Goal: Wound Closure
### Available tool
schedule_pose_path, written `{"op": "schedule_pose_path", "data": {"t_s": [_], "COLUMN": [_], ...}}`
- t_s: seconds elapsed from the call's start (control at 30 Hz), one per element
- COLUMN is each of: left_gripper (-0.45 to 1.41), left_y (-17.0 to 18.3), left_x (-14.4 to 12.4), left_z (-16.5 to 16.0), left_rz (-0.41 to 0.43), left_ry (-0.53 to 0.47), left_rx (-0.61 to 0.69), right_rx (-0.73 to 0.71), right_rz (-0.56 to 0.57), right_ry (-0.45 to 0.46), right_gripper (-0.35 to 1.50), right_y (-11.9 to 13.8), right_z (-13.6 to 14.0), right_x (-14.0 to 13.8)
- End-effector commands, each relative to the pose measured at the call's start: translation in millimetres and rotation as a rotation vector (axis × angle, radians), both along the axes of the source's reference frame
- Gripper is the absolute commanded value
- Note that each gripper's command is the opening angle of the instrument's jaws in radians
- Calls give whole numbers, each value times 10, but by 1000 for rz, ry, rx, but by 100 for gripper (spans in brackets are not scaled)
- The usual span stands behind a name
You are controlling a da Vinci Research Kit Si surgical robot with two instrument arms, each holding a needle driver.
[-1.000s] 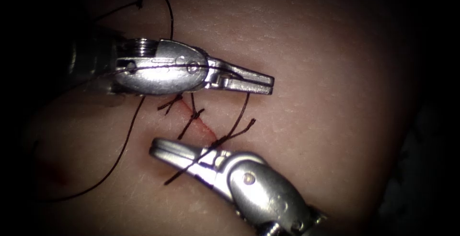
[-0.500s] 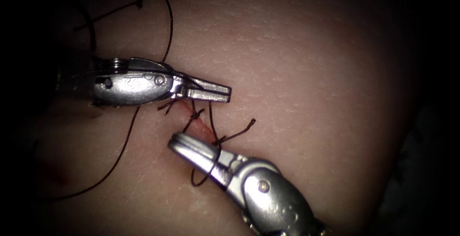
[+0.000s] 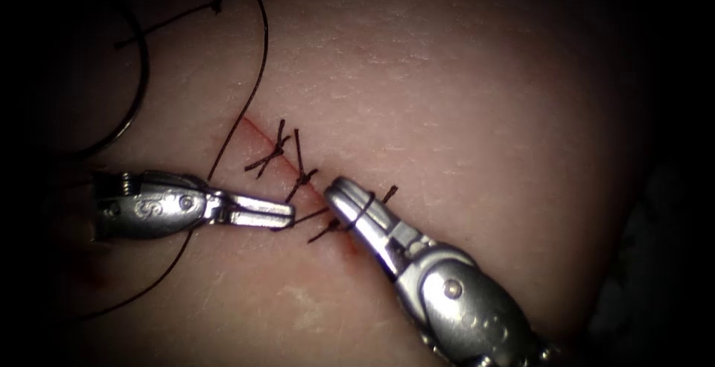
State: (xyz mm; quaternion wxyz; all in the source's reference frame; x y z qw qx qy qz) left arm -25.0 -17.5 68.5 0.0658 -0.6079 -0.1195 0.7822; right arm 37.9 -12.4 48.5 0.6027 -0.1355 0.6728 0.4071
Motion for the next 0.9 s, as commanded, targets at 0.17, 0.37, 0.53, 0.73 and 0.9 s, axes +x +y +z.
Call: {"op": "schedule_pose_path", "data": {"t_s": [0.17, 0.37, 0.53, 0.73, 0.9], "left_gripper": [-45, -45, -45, -45, -45], "left_y": [-29, -38, -26, -19, -18], "left_x": [-11, -24, -24, -27, -24], "left_z": [4, -11, -27, -29, -28], "left_rz": [-14, -32, -45, -65, -70], "left_ry": [8, 15, -10, -15, -5], "left_rx": [0, 15, 6, -3, -12], "right_rx": [60, 119, 158, 212, 229], "right_rz": [-1, -39, -58, -49, -33], "right_ry": [-34, -69, -66, -65, -71], "right_gripper": [27, 46, 51, 57, 67], "right_y": [-10, -10, -16, -23, -26], "right_z": [11, 20, 28, 33, 31], "right_x": [21, 35, 37, 37, 28]}}
